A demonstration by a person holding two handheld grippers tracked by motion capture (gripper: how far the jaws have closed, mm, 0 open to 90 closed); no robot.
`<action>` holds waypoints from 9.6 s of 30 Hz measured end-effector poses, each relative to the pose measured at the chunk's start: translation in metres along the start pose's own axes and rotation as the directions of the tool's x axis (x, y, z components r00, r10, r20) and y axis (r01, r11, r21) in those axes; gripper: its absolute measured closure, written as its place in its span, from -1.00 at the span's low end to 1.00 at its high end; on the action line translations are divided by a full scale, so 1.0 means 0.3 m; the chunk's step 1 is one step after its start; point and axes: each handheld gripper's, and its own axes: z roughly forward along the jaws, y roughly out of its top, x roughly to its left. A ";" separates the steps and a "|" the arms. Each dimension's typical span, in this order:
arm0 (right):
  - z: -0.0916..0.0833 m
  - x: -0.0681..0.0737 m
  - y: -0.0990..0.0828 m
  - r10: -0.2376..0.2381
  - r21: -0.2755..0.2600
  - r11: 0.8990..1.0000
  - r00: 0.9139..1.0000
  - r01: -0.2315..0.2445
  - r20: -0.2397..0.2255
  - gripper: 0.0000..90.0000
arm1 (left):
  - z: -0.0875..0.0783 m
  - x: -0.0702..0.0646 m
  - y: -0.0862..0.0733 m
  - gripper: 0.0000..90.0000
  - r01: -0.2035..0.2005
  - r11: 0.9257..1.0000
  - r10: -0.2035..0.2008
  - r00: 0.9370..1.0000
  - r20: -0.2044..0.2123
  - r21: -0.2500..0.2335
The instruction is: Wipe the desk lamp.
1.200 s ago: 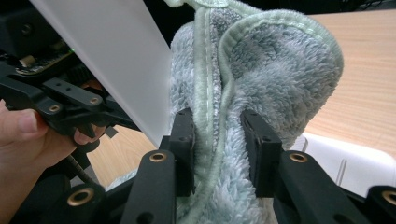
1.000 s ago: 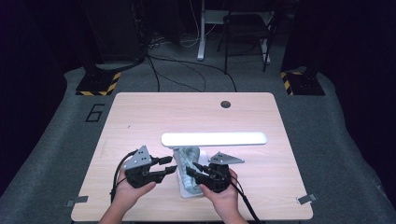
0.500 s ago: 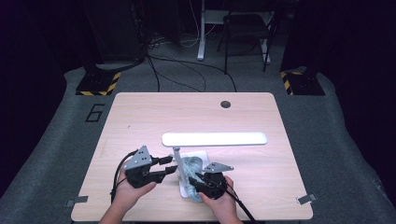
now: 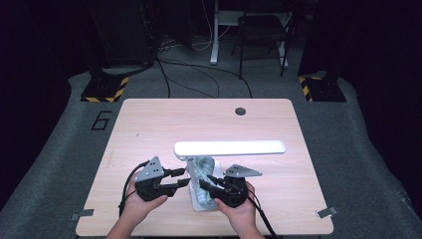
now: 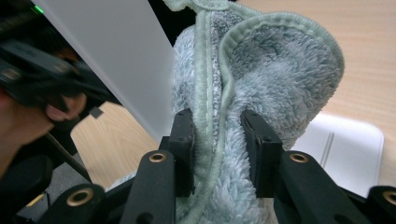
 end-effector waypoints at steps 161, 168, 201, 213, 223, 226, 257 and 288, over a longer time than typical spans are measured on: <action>-0.331 0.183 0.113 -0.396 -0.220 0.775 0.726 0.593 0.562 0.70 | 0.132 -0.090 -0.011 0.17 -0.048 0.998 0.048 0.999 -0.006 -0.028; -0.295 0.238 0.120 -0.426 -0.242 0.763 0.748 0.599 0.509 0.70 | 0.134 -0.093 -0.012 0.17 -0.045 0.998 0.044 0.999 -0.018 -0.032; -0.418 0.041 0.088 -0.151 -0.381 0.835 0.832 0.396 0.534 0.70 | 0.131 -0.091 -0.013 0.17 -0.055 0.998 0.054 0.998 -0.013 -0.020; -0.482 -0.049 0.077 -0.072 -0.384 0.846 0.794 0.369 0.603 0.70 | 0.130 -0.092 -0.013 0.17 -0.051 0.999 0.051 0.999 -0.012 -0.016; -0.515 -0.095 0.074 -0.033 -0.391 0.853 0.784 0.345 0.620 0.70 | 0.132 -0.094 -0.012 0.17 -0.055 0.998 0.054 0.998 -0.021 -0.017; -0.516 -0.100 0.072 -0.031 -0.395 0.853 0.788 0.341 0.615 0.70 | 0.132 -0.093 -0.012 0.17 -0.056 0.998 0.055 0.998 -0.019 -0.017; -0.596 -0.107 0.195 -0.035 -0.442 0.829 0.822 0.341 0.569 0.69 | 0.136 -0.093 -0.012 0.17 -0.050 0.999 0.049 0.999 -0.021 -0.022; -0.495 -0.111 0.262 -0.056 -0.433 0.859 0.891 0.273 0.450 0.22 | 0.141 -0.094 -0.016 0.17 -0.047 0.998 0.046 0.999 -0.024 -0.038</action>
